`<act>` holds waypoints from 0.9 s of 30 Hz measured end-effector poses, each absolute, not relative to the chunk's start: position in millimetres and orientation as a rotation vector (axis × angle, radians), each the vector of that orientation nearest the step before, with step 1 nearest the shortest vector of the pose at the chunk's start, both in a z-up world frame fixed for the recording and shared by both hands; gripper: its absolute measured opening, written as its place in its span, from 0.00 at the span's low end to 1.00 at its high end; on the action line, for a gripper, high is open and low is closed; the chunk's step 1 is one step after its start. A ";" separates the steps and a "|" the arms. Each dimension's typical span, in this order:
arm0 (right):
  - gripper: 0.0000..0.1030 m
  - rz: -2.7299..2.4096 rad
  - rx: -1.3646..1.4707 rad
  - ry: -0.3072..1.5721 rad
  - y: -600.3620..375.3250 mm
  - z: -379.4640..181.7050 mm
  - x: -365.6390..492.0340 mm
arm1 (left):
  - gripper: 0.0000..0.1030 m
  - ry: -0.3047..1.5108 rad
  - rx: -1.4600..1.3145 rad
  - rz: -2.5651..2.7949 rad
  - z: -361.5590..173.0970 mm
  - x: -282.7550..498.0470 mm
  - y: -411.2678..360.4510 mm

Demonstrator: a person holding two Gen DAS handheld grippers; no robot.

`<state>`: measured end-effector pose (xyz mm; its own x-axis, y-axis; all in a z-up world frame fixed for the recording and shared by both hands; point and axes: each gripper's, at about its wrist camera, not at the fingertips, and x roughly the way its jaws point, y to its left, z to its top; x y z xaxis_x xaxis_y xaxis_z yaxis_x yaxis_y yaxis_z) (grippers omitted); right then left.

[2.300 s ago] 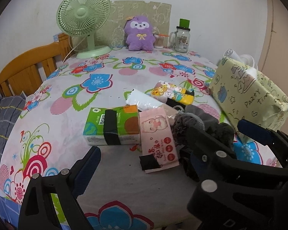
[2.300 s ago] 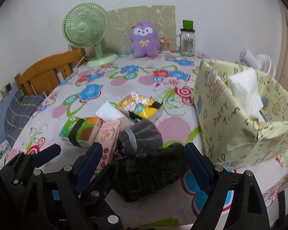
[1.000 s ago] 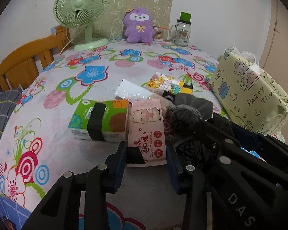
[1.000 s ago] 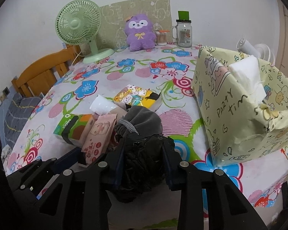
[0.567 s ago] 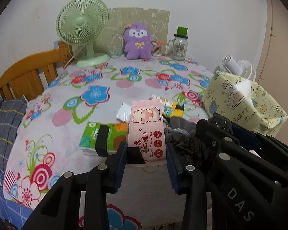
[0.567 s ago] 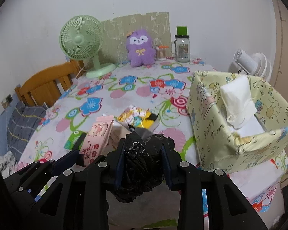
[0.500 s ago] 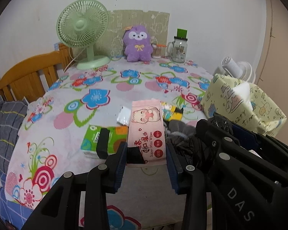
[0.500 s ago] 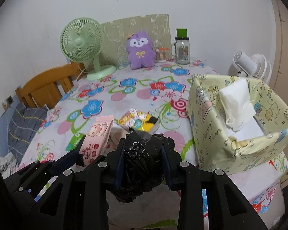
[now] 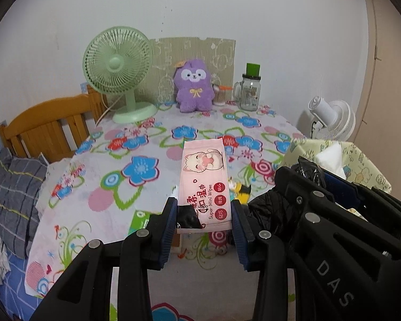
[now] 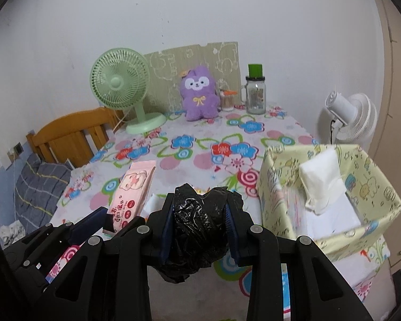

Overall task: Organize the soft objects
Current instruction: 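Lift the pink wipes pack with left gripper while right gripper lifts the black gloves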

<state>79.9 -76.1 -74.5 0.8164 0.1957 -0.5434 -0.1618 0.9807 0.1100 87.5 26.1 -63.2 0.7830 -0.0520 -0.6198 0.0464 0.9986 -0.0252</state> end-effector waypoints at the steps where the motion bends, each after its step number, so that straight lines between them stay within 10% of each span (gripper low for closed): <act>1: 0.36 0.191 0.059 0.582 -76.4 -72.3 80.3 | 0.39 0.662 -0.007 -0.051 -59.2 87.9 25.9; 27: 0.36 0.155 0.091 0.525 -132.9 -38.1 90.6 | 0.39 0.592 0.056 -0.086 -23.7 103.2 -30.3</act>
<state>90.6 -132.9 -38.1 0.8540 0.1703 -0.4917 -0.1239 0.9843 0.1257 103.2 -30.3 -23.7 0.8265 -0.0644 -0.5592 0.0967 0.9949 0.0284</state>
